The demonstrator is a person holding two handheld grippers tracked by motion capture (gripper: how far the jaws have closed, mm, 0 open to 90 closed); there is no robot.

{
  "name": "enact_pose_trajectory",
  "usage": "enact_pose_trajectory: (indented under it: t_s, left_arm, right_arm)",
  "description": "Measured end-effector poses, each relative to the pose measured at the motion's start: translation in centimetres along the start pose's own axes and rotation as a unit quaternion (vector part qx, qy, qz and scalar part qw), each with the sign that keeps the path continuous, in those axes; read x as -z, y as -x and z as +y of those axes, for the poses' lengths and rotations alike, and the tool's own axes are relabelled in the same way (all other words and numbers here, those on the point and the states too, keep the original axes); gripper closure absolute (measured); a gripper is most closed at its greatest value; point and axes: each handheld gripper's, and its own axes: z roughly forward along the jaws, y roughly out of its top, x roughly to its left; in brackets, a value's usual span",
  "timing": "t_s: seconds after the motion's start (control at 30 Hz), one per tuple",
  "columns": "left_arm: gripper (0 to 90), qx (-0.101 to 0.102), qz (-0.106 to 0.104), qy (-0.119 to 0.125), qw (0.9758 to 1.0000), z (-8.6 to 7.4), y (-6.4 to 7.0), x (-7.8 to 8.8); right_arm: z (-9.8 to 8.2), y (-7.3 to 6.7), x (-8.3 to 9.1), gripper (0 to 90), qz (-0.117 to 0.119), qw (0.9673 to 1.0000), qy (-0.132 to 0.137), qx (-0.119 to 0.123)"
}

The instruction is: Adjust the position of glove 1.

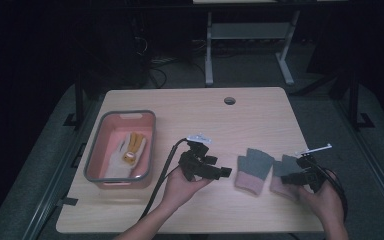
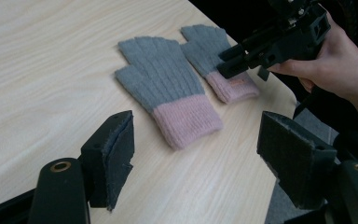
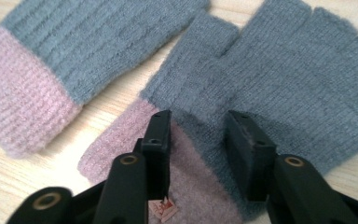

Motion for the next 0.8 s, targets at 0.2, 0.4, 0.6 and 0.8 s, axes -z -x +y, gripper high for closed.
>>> enact_pose_trajectory:
  t_s: [0.2,0.4,0.6,0.8]
  left_arm:
    - [27.5,-0.001,-0.002,-0.010,1.0000,-0.13,0.08,-0.43]
    - [27.7,0.003,0.002,0.000,1.0000,-0.17,0.06,-0.26]
    - [27.7,0.004,0.002,0.005,1.0000,-0.14,-0.05,-0.28]
    - [27.7,0.006,0.003,0.007,1.0000,-0.08,-0.22,-0.35]
  right_arm:
    - [-0.03,0.56,0.02,74.6,0.013,0.9996,0.005,-0.023]
    - [0.02,0.29,0.01,80.1,-0.002,0.9998,0.008,-0.017]
    - [0.01,0.29,0.29,81.7,0.001,0.9997,0.013,-0.020]
    - [0.21,-0.15,0.98,82.1,-0.003,0.9997,0.021,-0.016]
